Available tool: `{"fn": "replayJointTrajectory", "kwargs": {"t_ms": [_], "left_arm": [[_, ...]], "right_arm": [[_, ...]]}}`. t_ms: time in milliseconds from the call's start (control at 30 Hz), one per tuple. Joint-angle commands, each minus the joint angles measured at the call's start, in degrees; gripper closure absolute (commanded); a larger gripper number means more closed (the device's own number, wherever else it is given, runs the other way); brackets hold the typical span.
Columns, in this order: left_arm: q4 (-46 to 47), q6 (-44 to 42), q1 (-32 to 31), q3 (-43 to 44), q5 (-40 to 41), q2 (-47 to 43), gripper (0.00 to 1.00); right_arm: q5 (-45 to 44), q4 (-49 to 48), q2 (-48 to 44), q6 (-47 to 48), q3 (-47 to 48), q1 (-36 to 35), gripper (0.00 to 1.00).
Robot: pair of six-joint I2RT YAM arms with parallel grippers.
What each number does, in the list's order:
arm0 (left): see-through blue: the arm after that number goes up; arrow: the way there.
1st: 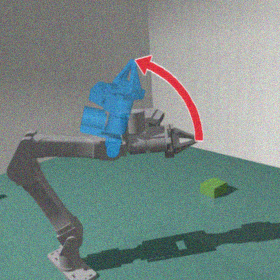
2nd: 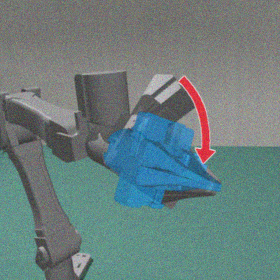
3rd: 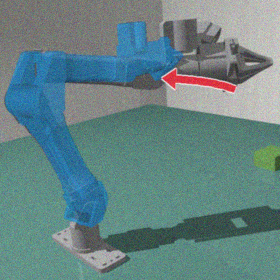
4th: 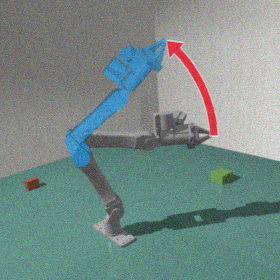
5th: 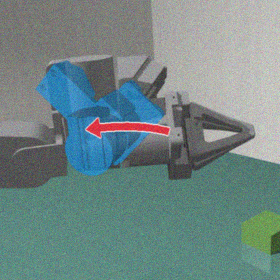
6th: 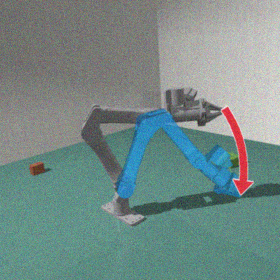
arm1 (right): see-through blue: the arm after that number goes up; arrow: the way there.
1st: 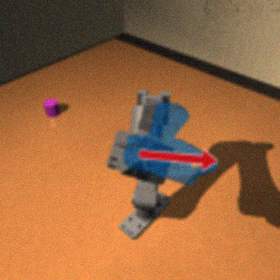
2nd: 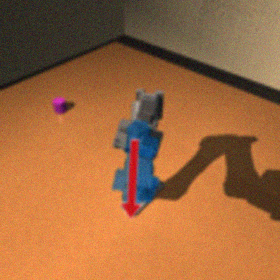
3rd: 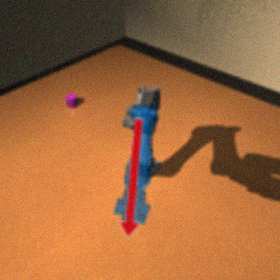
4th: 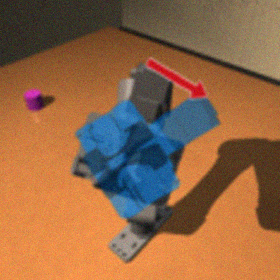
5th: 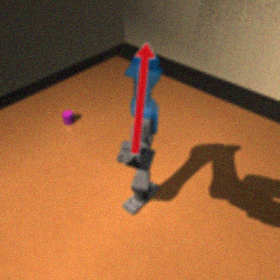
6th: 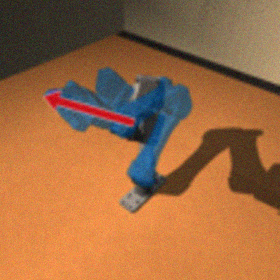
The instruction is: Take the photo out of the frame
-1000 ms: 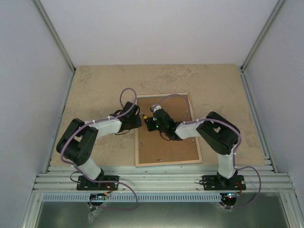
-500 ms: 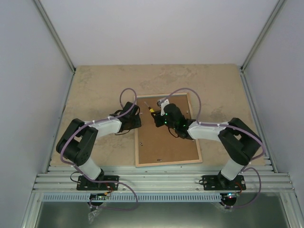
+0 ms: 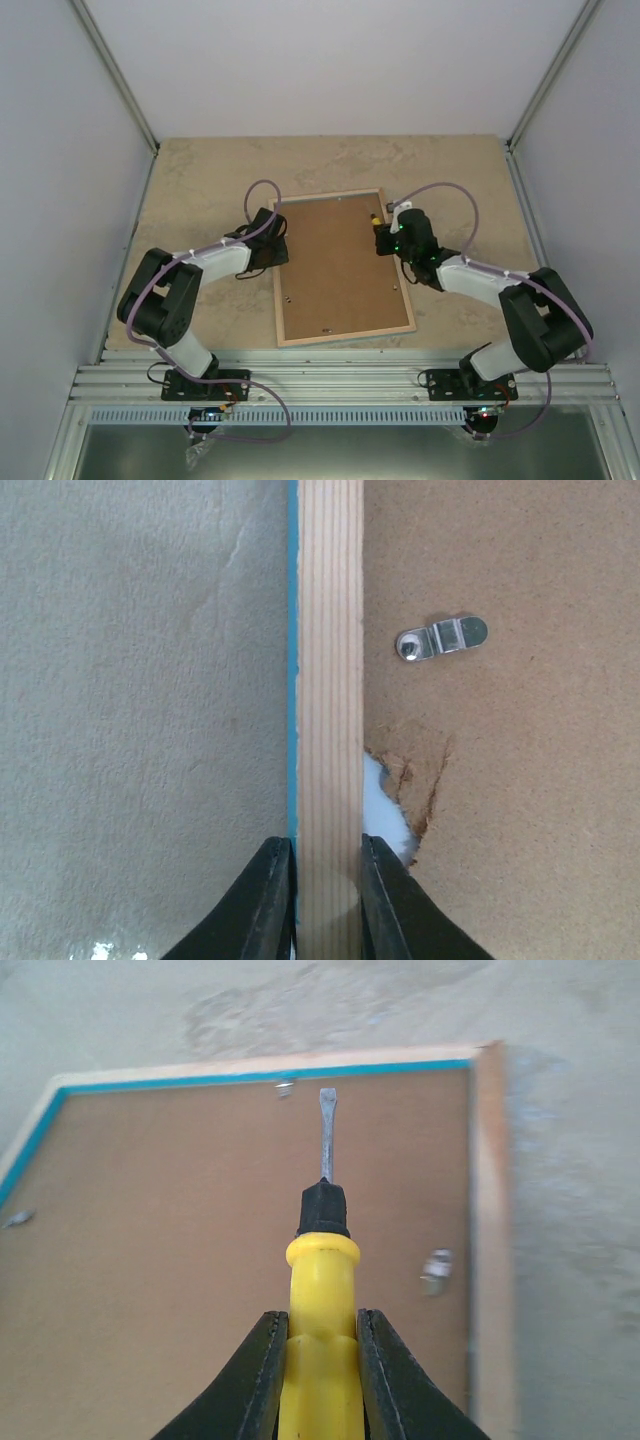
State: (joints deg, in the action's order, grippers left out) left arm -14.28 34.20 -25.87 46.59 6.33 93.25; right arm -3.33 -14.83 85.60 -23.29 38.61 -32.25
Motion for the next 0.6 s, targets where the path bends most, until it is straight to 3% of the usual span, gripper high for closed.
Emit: {"fn": "replayJointTrajectory", "kwargs": {"t_ms": [0, 233, 567], "left_arm": [[2.0, -1.6, 0.4, 1.7, 1.1, -2.4, 0.77], [4.0, -0.9, 0.4, -2.9, 2.3, -9.5, 0.5], [7.3, 0.4, 0.4, -10.2, 7.8, -21.3, 0.26]], "right_arm": [[-1.0, 2.8, -2.8, -0.4, -1.7, 5.9, 1.0], [-1.2, 6.1, -5.3, -3.0, -4.9, 16.5, 0.99], [-9.3, 8.5, -7.1, -10.3, -9.5, 28.3, 1.0]]}}
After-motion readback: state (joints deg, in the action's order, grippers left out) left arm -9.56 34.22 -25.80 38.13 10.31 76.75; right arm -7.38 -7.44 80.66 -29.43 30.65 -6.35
